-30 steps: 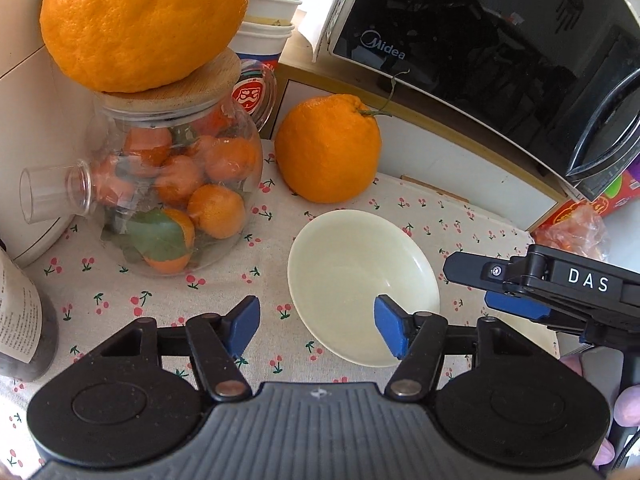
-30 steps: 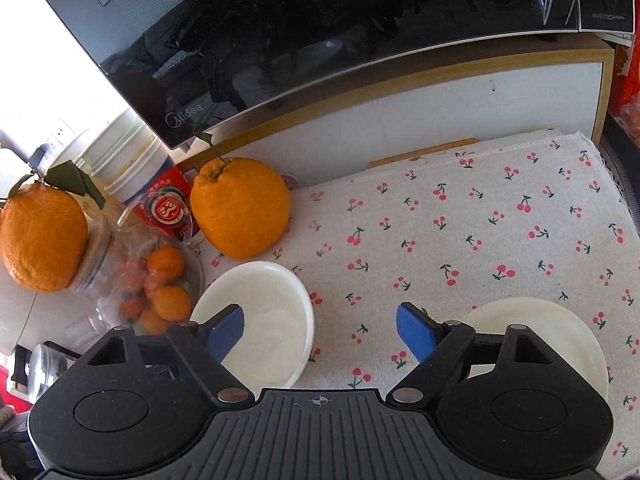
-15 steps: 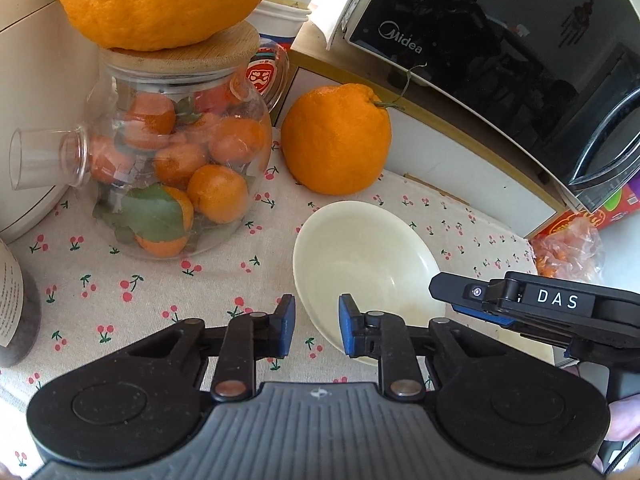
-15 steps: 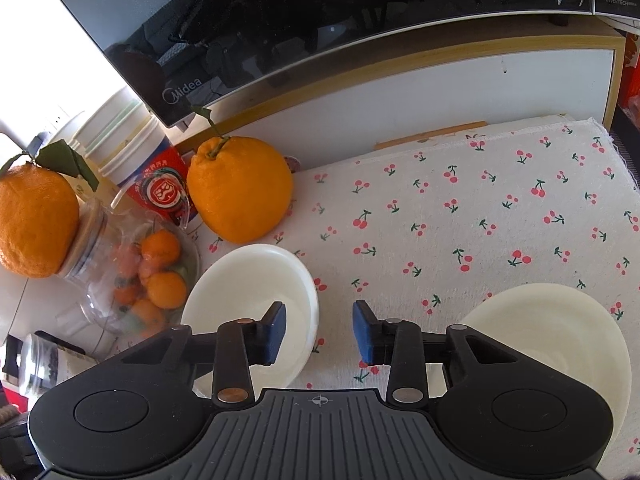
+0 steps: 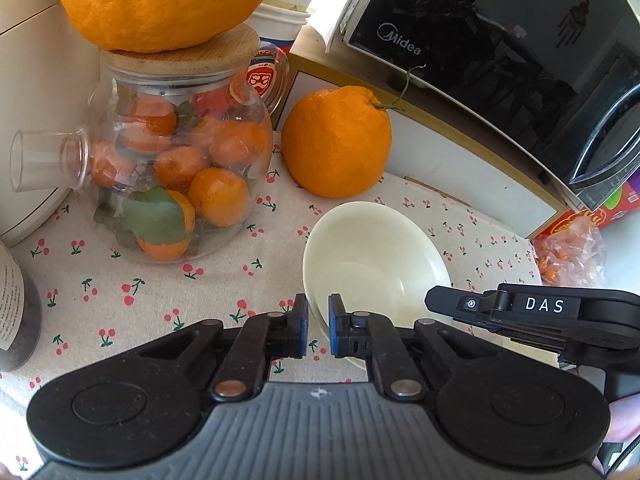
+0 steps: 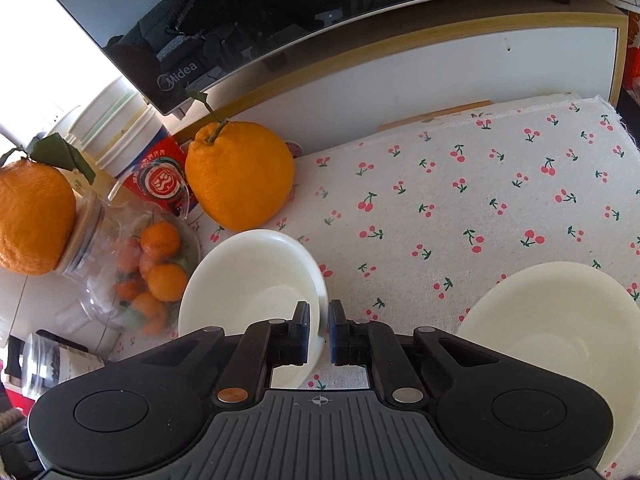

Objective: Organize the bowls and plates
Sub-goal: 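Close both grippers on the cream bowl rim, then lift the cream bowl with both grippers and carry it over the white bowl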

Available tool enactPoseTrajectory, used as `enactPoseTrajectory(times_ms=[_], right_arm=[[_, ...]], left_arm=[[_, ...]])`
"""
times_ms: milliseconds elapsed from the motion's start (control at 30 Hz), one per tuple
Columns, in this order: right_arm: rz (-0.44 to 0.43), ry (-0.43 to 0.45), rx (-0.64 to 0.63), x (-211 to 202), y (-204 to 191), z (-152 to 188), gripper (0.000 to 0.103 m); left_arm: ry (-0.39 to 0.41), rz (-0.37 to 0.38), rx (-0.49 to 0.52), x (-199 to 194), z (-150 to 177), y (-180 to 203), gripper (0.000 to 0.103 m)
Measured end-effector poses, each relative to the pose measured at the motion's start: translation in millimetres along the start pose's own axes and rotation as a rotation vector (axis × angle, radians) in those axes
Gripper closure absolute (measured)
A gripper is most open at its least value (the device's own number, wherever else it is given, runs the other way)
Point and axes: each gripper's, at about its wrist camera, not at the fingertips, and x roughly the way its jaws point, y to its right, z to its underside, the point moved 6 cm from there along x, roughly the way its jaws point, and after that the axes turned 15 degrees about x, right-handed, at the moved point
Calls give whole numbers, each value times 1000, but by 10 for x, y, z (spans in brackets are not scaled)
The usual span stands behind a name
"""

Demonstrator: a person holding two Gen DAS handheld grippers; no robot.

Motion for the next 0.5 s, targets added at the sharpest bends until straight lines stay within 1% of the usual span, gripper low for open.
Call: enactPoseTrajectory(times_ms=[267,500], right_arm=[[4,20,-19,-161,-56,-37,95],[16,47,-20,-384,-71,-52,94]], left_arm=[[26,2,8,-108,-61,69,94],[60,3,49,-262,-114,219,94]])
